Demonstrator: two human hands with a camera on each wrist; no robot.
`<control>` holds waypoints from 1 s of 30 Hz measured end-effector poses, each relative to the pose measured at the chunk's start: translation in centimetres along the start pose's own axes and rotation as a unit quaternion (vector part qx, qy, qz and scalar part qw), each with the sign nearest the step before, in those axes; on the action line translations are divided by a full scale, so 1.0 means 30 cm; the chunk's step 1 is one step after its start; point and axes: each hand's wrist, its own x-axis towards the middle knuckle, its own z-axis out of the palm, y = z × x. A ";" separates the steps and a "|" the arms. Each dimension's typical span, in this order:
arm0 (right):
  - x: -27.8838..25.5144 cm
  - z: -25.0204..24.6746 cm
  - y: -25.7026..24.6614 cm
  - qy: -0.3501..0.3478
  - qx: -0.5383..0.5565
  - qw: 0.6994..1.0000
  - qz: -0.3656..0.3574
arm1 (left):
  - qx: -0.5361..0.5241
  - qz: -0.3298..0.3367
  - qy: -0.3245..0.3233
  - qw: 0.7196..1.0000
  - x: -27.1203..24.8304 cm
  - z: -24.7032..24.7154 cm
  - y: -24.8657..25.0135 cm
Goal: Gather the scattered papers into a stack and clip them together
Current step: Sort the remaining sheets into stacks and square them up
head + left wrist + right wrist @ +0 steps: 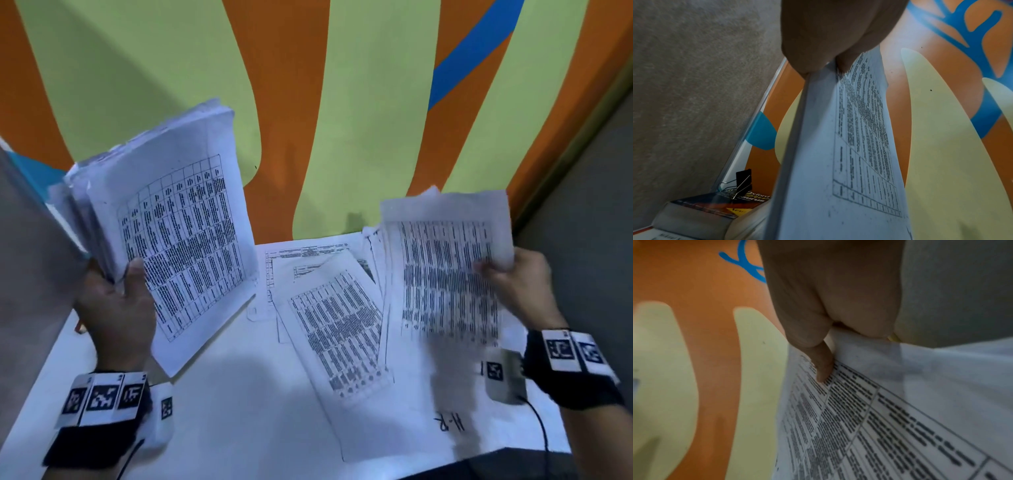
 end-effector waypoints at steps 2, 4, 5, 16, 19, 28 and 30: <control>0.020 -0.044 -0.037 0.020 0.004 0.999 -0.034 | -0.010 0.002 -0.001 1.000 -0.008 0.014 0.007; 0.034 -0.071 -0.053 0.033 0.012 0.997 -0.067 | -0.015 0.008 -0.009 1.000 -0.016 0.026 0.013; 0.038 -0.082 -0.061 0.037 0.022 0.996 -0.077 | -0.012 0.009 -0.013 1.000 -0.018 0.031 0.014; 0.113 -0.239 -0.085 0.080 0.355 0.930 0.041 | -0.019 -0.053 -0.070 0.996 -0.026 0.106 0.069; 0.121 -0.150 -0.091 -0.038 0.273 0.957 0.096 | -0.028 -0.076 -0.084 0.993 -0.038 0.133 0.074; -0.002 0.389 -0.079 -0.293 0.069 0.942 0.149 | 0.003 -0.065 -0.069 0.995 -0.041 0.123 0.043; -0.003 0.476 -0.048 -0.322 -0.042 0.938 0.123 | 0.015 -0.055 -0.054 0.997 -0.033 0.098 0.015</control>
